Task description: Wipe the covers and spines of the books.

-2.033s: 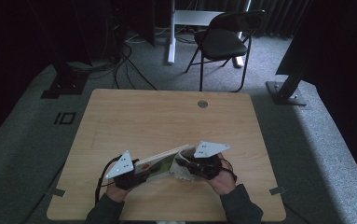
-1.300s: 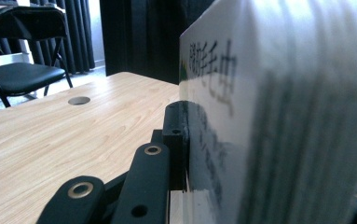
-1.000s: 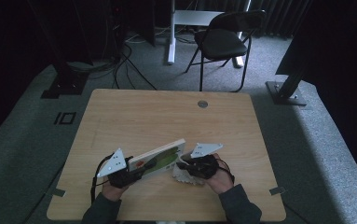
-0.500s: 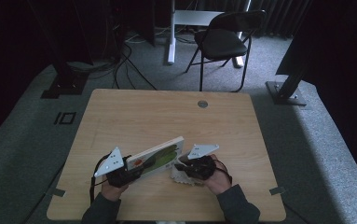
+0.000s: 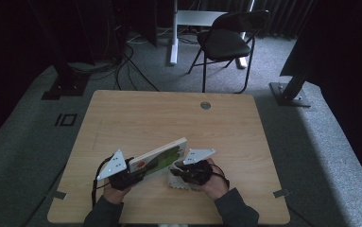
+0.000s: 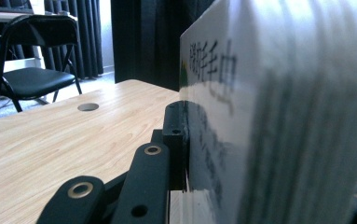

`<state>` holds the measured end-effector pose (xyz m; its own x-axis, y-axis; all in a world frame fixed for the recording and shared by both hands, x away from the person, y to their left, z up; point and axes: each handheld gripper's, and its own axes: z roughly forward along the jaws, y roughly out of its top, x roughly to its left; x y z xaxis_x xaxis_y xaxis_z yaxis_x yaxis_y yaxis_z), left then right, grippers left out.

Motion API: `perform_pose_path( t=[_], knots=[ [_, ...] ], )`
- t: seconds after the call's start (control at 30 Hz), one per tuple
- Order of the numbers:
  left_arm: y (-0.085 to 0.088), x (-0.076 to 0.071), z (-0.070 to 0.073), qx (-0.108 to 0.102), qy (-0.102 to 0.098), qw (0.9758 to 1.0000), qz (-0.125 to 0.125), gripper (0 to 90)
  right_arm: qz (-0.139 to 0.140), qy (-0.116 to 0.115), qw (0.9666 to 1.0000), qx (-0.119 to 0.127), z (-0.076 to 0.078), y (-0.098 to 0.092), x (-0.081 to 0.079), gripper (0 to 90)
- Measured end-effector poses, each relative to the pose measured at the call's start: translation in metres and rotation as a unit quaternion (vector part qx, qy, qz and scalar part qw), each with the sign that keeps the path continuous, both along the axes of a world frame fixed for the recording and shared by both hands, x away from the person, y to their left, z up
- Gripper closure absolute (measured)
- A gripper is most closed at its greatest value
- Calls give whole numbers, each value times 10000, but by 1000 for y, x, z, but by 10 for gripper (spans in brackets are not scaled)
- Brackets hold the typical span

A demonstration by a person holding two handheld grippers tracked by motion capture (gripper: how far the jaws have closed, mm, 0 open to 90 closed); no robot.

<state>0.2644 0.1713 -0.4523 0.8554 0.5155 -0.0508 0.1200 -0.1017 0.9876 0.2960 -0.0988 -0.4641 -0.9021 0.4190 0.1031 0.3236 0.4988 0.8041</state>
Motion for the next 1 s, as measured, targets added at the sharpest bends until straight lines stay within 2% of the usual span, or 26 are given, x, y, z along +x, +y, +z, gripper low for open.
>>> perform_pose_path(
  t=[0.43,0.53,1.0],
  knots=[
    [-5,0,-2,55,14,10000,-5,778,189,49,9998,107,1,12,-6,849],
    [-8,-1,-3,81,14,10000,-18,779,272,116,9993,244,2,12,-6,850],
    [-12,0,-7,141,66,9998,-101,779,251,-23,9989,389,13,8,-10,849]
  ],
)
